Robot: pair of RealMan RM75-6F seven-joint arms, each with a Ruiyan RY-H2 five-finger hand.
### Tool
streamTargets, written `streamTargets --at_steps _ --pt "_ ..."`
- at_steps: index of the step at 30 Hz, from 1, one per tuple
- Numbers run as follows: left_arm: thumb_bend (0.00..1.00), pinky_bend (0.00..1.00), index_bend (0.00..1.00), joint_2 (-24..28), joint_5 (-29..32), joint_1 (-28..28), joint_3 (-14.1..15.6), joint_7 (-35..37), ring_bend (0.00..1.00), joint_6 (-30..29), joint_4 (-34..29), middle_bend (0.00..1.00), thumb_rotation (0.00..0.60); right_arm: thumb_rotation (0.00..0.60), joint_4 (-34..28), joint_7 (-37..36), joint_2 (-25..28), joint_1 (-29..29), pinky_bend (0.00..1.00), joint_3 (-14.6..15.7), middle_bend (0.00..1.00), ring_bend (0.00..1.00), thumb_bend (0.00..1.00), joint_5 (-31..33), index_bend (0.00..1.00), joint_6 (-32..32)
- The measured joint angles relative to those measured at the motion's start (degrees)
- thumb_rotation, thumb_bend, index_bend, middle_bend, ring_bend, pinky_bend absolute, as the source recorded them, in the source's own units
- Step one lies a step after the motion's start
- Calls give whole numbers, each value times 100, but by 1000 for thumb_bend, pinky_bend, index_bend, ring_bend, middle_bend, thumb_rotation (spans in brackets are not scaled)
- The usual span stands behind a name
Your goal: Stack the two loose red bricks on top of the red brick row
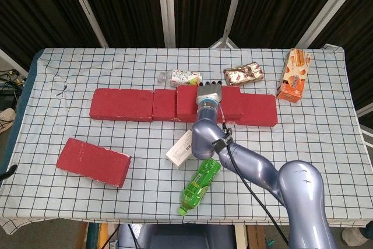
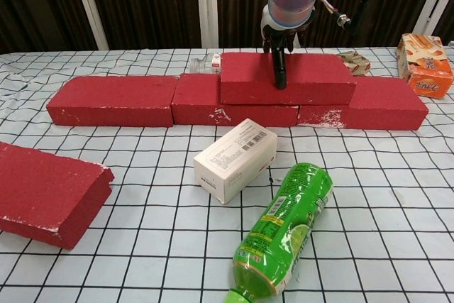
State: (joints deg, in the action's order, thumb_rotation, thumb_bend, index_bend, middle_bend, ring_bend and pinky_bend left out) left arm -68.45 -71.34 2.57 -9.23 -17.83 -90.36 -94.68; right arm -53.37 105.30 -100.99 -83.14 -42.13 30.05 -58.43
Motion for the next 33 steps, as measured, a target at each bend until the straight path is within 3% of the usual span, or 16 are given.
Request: streamTargets --at_steps 21,33 --pt "133 99 89 4 26 -1 -6 -3 0 3 -1 0 600 600 45 -329 -78 39 0 -134 0 0 275 -302 0 26" --pt "134 99 89 19 15 -11 1 27 0 0 -11 0 600 600 -546 -306 268 179 0 -240 0 0 273 -232 0 -246"
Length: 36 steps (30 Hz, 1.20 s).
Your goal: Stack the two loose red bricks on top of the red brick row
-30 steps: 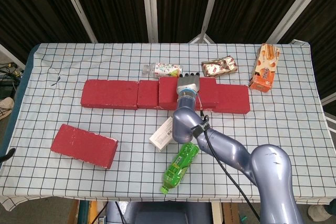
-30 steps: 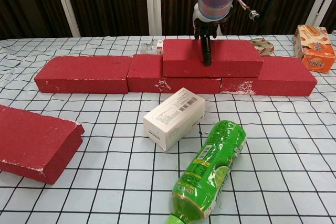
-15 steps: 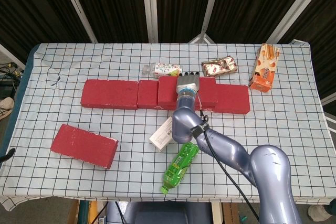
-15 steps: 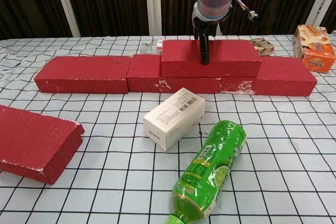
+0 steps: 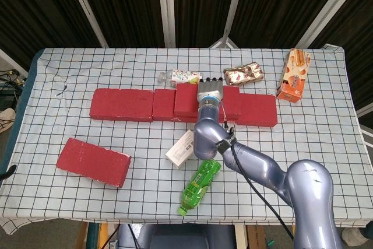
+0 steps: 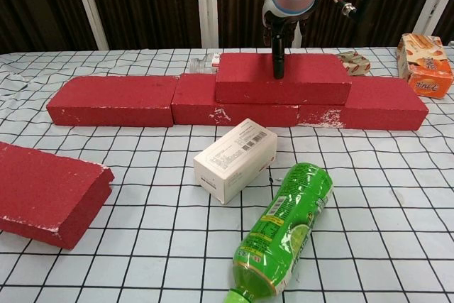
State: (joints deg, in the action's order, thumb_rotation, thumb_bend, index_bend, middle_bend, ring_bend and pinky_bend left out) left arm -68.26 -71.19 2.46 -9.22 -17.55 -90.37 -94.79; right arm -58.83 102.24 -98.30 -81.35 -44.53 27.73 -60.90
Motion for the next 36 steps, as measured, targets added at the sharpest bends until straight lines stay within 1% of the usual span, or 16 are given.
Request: streamTargets --at_steps 4,7,10,13,16,19,20,22,23,25,26,28,29,30,32,36 --pt "133 99 89 14 -21 -18 -5 48 0 -40 -9 0 600 600 -415 -29 233 133 0 -90 0 0 273 53 0 -46" --pt "133 99 89 25 -32 -28 -7 85 0 -52 -11 0 600 600 -861 -179 465 324 0 -159 0 0 273 -10 0 7" --pt "133 99 89 37 -71 -26 6 125 0 -39 -3 0 600 600 -1416 -515 757 673 0 -214 0 0 274 -279 0 200" --pt "133 99 89 44 -159 -14 25 189 0 -29 34 0 600 600 -1953 -1034 1043 1201 0 -233 0 0 274 -907 0 526" --pt "133 99 88 40 -242 4 40 248 0 -22 86 0 600 600 -2487 -1716 1315 1888 0 -265 0 0 274 -1894 0 858" --pt "134 99 82 24 -342 34 60 299 0 -5 148 0 600 600 -3090 -2589 1610 2849 0 -328 0 0 273 -3112 0 1172" --pt "134 99 78 17 -376 46 68 314 0 2 171 0 600 600 -3332 -2961 1735 3319 0 -353 0 0 273 -3631 0 1286" --pt "134 100 72 -6 -465 77 92 339 0 24 224 0 600 600 -3666 -3518 1931 4086 0 -378 0 0 273 -4416 0 1441" --pt "134 100 68 -18 -507 93 103 344 0 34 247 0 600 600 -3864 -3901 2063 4624 0 -384 0 0 274 -4942 0 1532" --pt "134 100 59 -54 -623 135 133 352 0 54 300 0 600 600 -4115 -4514 2259 5442 0 -378 0 0 274 -5734 0 1651" --pt "134 102 51 -71 -678 152 148 357 0 60 323 0 600 600 -4247 -4958 2380 5976 0 -364 0 0 273 -6260 0 1714" --pt "134 119 38 -113 -824 193 187 377 2 71 369 0 600 600 -4386 -5658 2533 6712 0 -331 0 0 273 -7024 0 1767" --pt "134 136 33 -133 -892 210 206 391 10 72 390 0 600 600 -4442 -6134 2613 7138 0 -301 0 0 273 -7511 0 1772" --pt "134 154 31 -156 -965 227 226 406 19 72 411 0 600 600 -4467 -6492 2662 7416 0 -273 0 0 274 -7865 0 1758" --pt "135 176 29 -212 -1140 265 279 443 30 70 466 4 600 600 -4477 -7318 2752 7900 0 -180 0 0 273 -8669 0 1669" --pt "135 202 25 -348 -1452 331 393 541 31 61 558 16 600 600 -4342 -8735 2884 8532 0 122 0 0 273 -10080 0 1263"
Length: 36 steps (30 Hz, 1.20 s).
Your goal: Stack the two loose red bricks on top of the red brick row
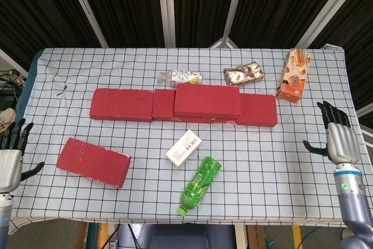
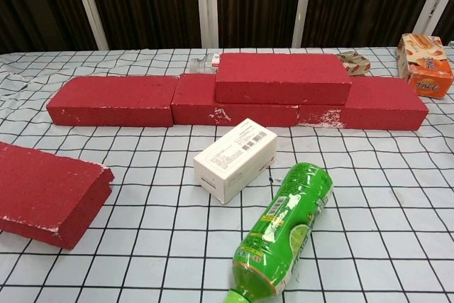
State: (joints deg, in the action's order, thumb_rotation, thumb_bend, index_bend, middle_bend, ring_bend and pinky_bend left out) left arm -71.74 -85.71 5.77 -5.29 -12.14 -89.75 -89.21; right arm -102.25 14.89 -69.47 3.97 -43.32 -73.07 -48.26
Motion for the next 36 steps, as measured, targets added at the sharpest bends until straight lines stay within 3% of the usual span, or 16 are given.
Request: streamTargets --at_steps 3,5,9,16,25,30,36 --pt "110 115 10 -85 -203 52 109 79 7 37 21 5 600 600 187 -889 120 413 0 374 0 0 273 -901 0 -513" --pt "43 59 0 -138 -328 89 177 185 0 80 -3 0 600 600 309 -1283 226 644 0 697 0 0 274 -1311 0 -888" --pt "0 60 0 -151 -488 211 299 314 0 318 -92 0 600 600 343 -1494 525 890 0 1172 0 0 240 -1537 0 -1185" --pt "0 26 0 429 -429 682 417 249 0 1469 -798 0 600 600 -3 -1363 912 960 0 1422 0 0 212 -1087 0 -1140" --pt "0 0 0 1239 360 1537 381 -413 0 3255 -1693 0 600 600 -447 -1080 1160 968 0 1615 0 0 212 -448 0 -1469" --pt "0 0 0 1528 792 1999 397 -838 0 4090 -1814 0 600 600 -588 -889 1238 865 0 1765 0 0 212 -165 0 -1508" --pt "0 0 0 1510 1050 2345 399 -1245 0 4410 -1616 0 600 600 -688 -703 1268 704 0 1935 0 0 212 71 0 -1578"
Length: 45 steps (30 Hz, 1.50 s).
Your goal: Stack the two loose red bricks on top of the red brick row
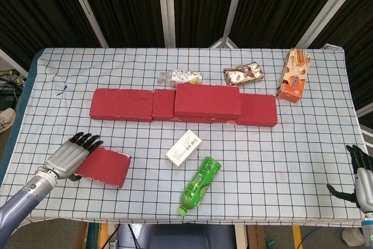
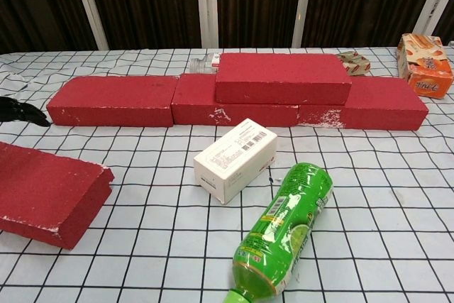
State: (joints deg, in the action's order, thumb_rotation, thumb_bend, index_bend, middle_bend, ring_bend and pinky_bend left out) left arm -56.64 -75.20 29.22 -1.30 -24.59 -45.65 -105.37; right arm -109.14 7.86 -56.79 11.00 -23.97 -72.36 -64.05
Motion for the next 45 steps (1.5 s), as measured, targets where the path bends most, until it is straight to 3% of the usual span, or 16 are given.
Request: streamTargets --at_steps 14,34,45 --pt "0 0 0 -460 -339 222 45 813 0 156 752 0 600 600 -105 272 -10 -326 0 300 0 0 212 524 0 -286" --pt "0 0 0 -314 -1297 147 490 2057 0 -61 1205 0 600 600 -133 575 -130 -698 0 603 0 0 211 1061 0 -677" --pt "0 0 0 -488 -1425 127 565 2157 0 -269 1574 0 600 600 -186 579 -127 -844 0 781 0 0 212 1253 0 -899"
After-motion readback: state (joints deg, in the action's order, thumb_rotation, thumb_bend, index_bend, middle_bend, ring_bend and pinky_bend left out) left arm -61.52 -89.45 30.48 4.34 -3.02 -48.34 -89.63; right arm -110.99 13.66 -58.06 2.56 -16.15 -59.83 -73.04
